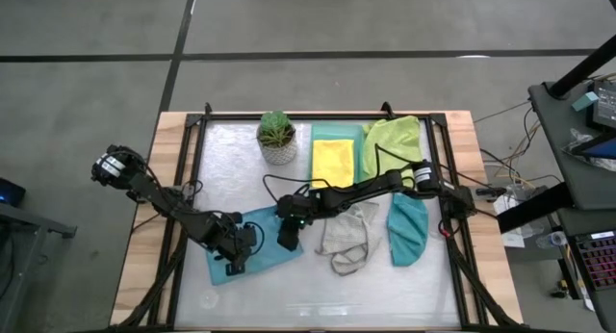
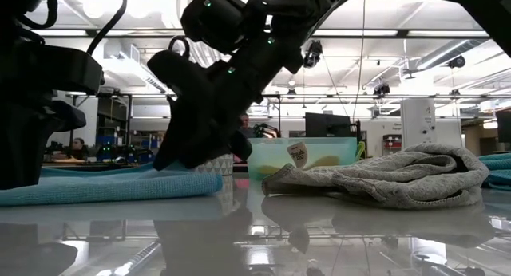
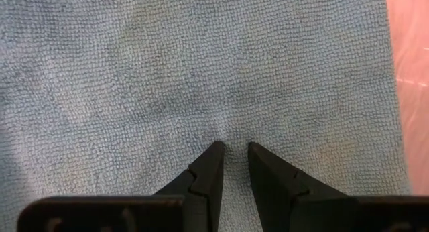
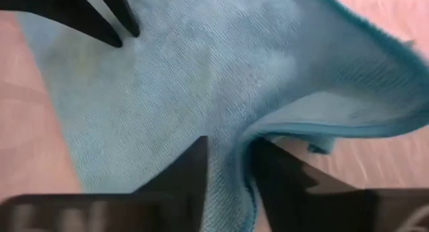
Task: Fold microfiber towels
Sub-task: Fold the left blue microfiber cloth
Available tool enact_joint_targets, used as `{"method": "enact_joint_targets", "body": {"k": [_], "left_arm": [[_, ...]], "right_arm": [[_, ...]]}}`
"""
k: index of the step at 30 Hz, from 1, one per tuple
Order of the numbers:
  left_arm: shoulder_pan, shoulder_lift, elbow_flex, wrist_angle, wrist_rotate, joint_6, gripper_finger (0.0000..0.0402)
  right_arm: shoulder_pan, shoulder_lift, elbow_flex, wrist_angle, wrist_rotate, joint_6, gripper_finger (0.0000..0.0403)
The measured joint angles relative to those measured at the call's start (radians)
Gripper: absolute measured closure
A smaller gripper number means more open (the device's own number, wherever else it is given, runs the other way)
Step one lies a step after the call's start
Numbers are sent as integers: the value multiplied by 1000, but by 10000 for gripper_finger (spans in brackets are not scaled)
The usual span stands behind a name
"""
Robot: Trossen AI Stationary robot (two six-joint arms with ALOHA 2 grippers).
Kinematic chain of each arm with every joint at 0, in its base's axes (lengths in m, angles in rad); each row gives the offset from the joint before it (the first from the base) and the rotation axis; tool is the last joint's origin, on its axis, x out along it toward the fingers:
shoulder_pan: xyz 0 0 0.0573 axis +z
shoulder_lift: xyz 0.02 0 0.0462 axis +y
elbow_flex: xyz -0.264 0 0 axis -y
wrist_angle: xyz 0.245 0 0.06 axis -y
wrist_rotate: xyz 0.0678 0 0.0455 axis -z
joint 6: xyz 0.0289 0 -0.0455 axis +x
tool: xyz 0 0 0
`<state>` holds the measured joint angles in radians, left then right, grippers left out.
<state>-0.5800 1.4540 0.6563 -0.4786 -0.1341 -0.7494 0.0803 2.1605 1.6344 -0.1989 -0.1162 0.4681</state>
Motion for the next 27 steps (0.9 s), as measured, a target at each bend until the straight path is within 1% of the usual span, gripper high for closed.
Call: {"method": "enact_joint_targets", "body": {"k": [4, 5, 6, 10, 14, 23, 25, 27], "left_arm": [[0, 0, 0, 0, -2, 3, 343], [0, 0, 0, 0, -3, 5, 343], [0, 0, 0, 0, -5, 5, 343], [0, -17, 0, -1, -14, 4, 343], [1, -60, 3, -11, -28, 4, 343], [3, -215, 8, -18, -123, 98, 343], [2, -250, 7, -33, -132, 96, 343], [2, -281, 9, -40, -115, 63, 343]], "right_arm": [[0, 0, 0, 40, -16, -36, 370], [0, 0, 0, 49, -23, -49, 383], [0, 0, 0, 58, -25, -64, 387], [-1, -10, 0, 39, -35, -70, 392], [-9, -59, 0, -23, -42, -93, 393], [-34, -187, 0, -290, -38, -169, 394], [-41, -214, 0, -349, -14, -176, 394], [-50, -237, 0, -412, 29, -178, 394]]}}
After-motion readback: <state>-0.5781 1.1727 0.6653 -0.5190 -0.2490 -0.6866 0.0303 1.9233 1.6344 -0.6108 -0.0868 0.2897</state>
